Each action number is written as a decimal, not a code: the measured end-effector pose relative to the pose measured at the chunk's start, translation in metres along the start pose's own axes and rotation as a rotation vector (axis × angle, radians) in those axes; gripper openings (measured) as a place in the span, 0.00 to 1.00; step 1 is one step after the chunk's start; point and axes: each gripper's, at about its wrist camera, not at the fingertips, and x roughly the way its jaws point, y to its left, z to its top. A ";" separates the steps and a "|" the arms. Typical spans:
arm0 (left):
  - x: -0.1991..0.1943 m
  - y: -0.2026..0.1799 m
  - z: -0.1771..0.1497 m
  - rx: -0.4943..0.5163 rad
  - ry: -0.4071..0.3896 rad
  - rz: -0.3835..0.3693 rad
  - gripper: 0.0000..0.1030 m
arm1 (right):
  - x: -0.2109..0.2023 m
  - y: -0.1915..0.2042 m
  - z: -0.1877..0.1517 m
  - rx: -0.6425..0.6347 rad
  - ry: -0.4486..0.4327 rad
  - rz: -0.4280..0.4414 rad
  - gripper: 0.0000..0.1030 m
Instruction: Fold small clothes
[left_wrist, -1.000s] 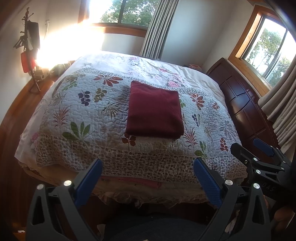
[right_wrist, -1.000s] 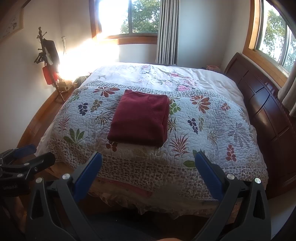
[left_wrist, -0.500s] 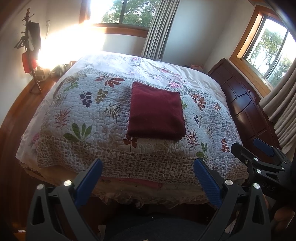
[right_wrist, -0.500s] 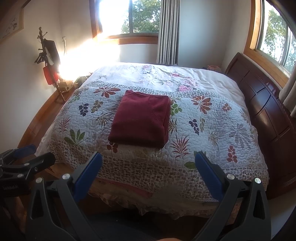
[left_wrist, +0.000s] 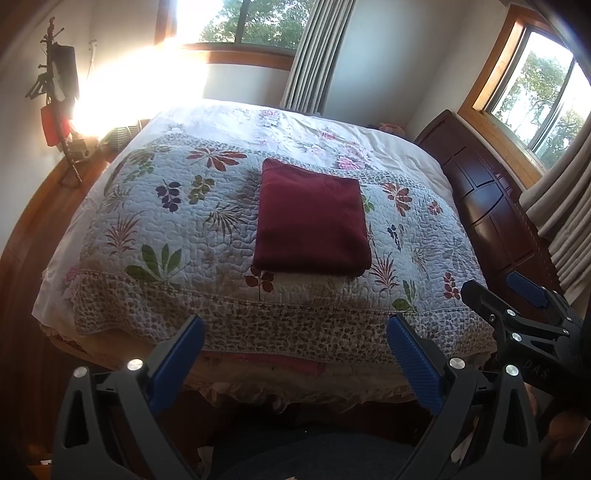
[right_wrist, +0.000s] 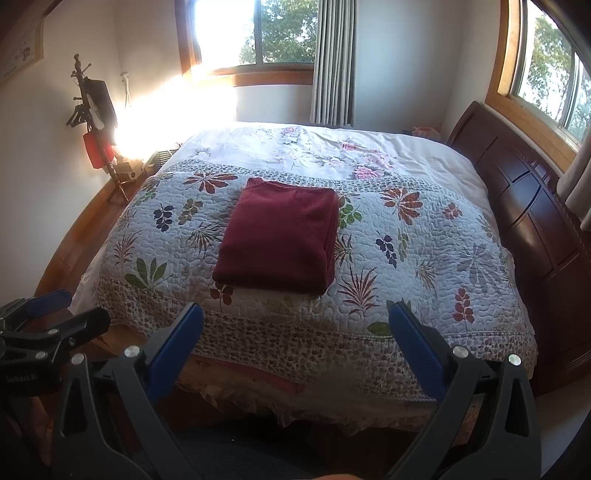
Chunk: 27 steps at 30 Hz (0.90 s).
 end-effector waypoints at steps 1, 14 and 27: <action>0.000 0.000 0.000 0.000 0.000 0.000 0.96 | 0.000 0.000 0.000 0.000 0.000 0.001 0.97; 0.009 0.008 0.007 0.007 0.013 -0.001 0.96 | 0.001 0.001 0.001 -0.001 0.001 0.000 0.97; 0.010 0.008 0.008 0.010 0.016 -0.003 0.96 | 0.005 -0.001 0.005 -0.005 0.006 -0.001 0.97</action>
